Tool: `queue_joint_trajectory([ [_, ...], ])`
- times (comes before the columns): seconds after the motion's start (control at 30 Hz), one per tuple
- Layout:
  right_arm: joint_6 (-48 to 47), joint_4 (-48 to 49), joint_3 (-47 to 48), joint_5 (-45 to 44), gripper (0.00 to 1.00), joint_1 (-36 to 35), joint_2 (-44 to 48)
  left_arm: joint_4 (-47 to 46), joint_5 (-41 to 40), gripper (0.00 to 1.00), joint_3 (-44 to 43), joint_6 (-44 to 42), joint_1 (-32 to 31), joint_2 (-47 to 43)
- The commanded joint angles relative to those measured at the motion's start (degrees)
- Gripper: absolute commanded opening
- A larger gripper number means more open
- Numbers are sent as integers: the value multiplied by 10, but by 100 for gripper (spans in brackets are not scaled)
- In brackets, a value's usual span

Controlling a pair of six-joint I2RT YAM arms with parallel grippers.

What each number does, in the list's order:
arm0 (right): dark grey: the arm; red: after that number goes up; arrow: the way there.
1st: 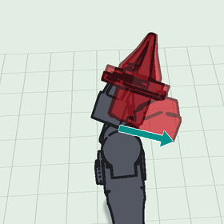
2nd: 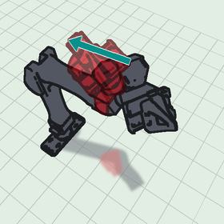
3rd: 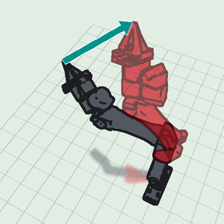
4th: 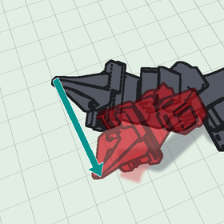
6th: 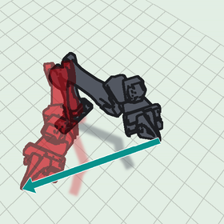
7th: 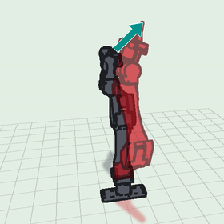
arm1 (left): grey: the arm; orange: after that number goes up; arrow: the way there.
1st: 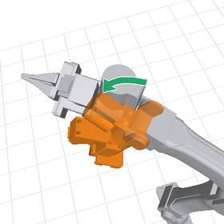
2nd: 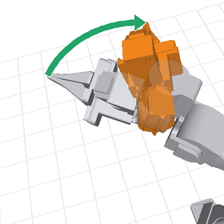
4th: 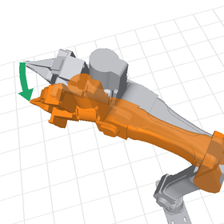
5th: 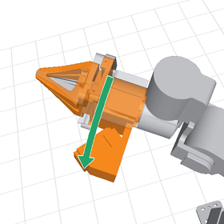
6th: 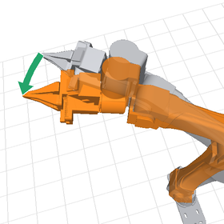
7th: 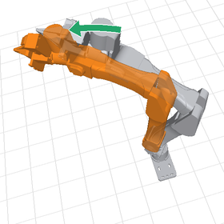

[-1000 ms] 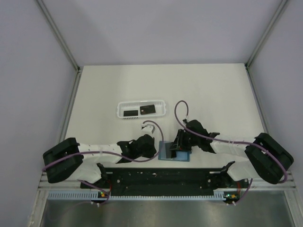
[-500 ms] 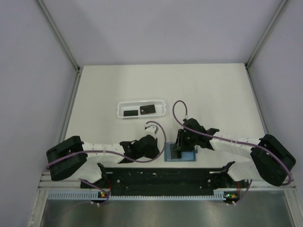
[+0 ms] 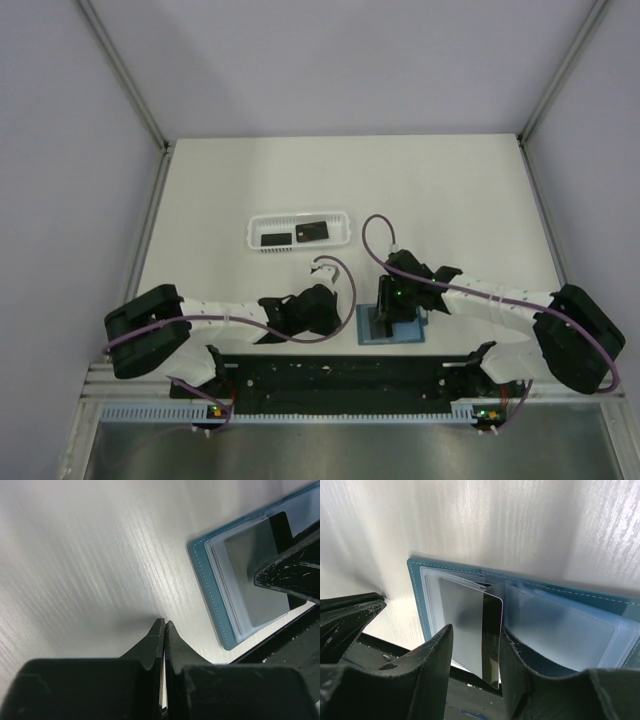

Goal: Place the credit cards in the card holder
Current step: Insert the credit card into the card holder.

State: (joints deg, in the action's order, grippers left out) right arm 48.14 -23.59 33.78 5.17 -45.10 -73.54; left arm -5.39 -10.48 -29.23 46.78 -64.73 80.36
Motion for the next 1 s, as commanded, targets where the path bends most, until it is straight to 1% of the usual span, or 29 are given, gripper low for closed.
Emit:
queue_joint_trajectory([
  [0.0, -9, -23, 40, -26, 41, -23, -25, 33, 8, 0, -9, -7, -6, 19],
  [0.13, -3, -43, 65, -49, 41, -48, -56, 33, 7, 0, -12, -7, -7, 21],
  [0.17, -2, -48, 72, -69, 41, -56, -63, 34, 7, 0, -12, -7, -7, 21],
  [0.3, 5, -72, 97, -99, 40, -78, -94, 34, 6, 0, -10, -6, -7, 21],
  [0.5, 14, -80, 119, -126, 40, -104, -113, 34, 5, 0, -9, -6, -8, 21],
  [0.6, 15, -80, 119, -133, 41, -107, -101, 34, 5, 0, -9, -5, -8, 22],
  [0.8, 6, -73, 110, -147, 45, -107, -21, 33, 5, 0, -6, -3, -8, 20],
  [0.9, -2, -78, 111, -140, 48, -107, -10, 32, 5, 0, -4, -1, -8, 17],
  [0.97, -2, -78, 111, -132, 49, -107, -10, 32, 5, 0, -4, 1, -8, 16],
])
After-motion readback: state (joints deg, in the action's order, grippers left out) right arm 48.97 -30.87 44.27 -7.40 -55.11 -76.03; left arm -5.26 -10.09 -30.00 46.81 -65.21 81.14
